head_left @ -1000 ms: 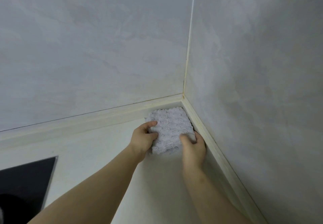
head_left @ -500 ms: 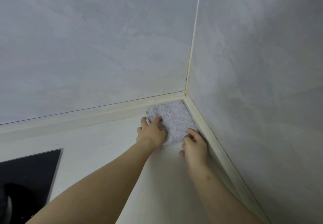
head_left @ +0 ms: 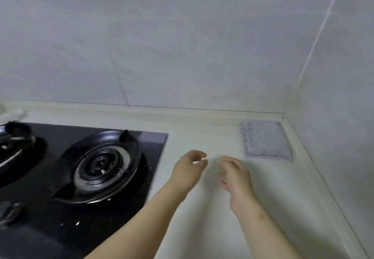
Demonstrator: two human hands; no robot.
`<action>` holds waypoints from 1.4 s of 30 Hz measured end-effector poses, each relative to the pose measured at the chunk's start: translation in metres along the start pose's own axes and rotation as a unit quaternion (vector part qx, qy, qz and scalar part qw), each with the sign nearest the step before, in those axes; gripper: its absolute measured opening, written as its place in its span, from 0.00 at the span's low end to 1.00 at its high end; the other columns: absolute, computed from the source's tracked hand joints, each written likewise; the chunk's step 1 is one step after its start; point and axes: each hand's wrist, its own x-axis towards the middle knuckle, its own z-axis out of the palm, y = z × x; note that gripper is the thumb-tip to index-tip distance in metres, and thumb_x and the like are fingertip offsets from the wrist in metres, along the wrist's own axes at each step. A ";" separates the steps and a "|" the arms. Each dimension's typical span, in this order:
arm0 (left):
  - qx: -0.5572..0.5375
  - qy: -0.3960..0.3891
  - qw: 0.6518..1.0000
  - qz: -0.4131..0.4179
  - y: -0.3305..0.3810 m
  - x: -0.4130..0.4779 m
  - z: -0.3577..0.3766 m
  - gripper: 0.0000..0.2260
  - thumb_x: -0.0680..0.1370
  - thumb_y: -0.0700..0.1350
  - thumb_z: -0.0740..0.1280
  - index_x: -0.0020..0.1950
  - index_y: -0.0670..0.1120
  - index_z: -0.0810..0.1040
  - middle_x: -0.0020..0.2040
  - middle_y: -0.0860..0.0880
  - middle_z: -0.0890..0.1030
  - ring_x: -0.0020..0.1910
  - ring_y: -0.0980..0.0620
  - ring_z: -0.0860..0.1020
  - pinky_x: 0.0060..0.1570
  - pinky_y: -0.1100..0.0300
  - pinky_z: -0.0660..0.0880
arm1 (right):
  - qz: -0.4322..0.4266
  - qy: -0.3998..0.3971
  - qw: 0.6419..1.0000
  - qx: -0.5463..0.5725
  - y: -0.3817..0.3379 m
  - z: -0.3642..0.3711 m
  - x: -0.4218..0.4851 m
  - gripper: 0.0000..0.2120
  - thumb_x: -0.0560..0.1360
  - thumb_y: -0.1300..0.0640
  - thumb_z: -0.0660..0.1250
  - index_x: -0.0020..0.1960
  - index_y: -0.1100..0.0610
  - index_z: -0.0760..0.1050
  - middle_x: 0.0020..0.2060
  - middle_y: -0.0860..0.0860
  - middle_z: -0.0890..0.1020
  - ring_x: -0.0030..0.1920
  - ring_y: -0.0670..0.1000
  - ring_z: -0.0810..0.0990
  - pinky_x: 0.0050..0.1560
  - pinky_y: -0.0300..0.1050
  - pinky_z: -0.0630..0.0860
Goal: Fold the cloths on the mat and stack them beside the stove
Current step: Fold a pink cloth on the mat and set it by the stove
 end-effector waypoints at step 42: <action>-0.285 0.566 0.755 -0.169 -0.375 -0.438 -0.707 0.06 0.79 0.41 0.60 0.51 0.49 0.76 0.46 0.48 0.80 0.43 0.54 0.78 0.45 0.61 0.73 | 0.087 -0.548 0.785 -0.275 0.324 0.684 -0.515 0.04 0.78 0.58 0.62 0.47 0.55 0.75 0.45 0.54 0.80 0.44 0.53 0.78 0.42 0.44 0.75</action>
